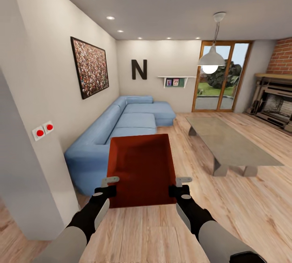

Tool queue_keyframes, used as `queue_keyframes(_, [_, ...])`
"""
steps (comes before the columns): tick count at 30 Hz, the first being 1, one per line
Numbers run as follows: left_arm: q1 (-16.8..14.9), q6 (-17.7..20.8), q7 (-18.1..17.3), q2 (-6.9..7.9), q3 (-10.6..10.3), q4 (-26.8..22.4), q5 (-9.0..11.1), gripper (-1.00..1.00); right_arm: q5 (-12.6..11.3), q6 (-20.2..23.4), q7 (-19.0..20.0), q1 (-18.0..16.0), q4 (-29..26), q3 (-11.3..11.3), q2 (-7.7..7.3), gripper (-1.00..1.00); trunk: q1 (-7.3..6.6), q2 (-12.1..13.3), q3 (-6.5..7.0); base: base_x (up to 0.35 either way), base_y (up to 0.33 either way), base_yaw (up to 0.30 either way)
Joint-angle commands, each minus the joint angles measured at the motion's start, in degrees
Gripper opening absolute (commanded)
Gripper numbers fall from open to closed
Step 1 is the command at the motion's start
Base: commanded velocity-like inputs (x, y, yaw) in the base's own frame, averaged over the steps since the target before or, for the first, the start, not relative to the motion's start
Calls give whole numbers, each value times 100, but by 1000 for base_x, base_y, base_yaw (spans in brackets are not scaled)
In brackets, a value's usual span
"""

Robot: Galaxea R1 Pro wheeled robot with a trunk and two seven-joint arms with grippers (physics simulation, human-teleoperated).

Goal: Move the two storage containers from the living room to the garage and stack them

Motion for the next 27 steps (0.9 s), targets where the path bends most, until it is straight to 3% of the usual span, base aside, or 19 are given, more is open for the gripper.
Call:
queue_keyframes(1, [-1,43,135,7,22,-5,-14,-100,98,21,-147,-9,-25,-310,-10,-100,2,-12,-12,-34,0,236])
queue_keyframes(27, [0,40,135,7,22,-14,-13,-100,98,23,-165,-9,-25,-311,-14,-100,2,-12,-12,-2,0,266])
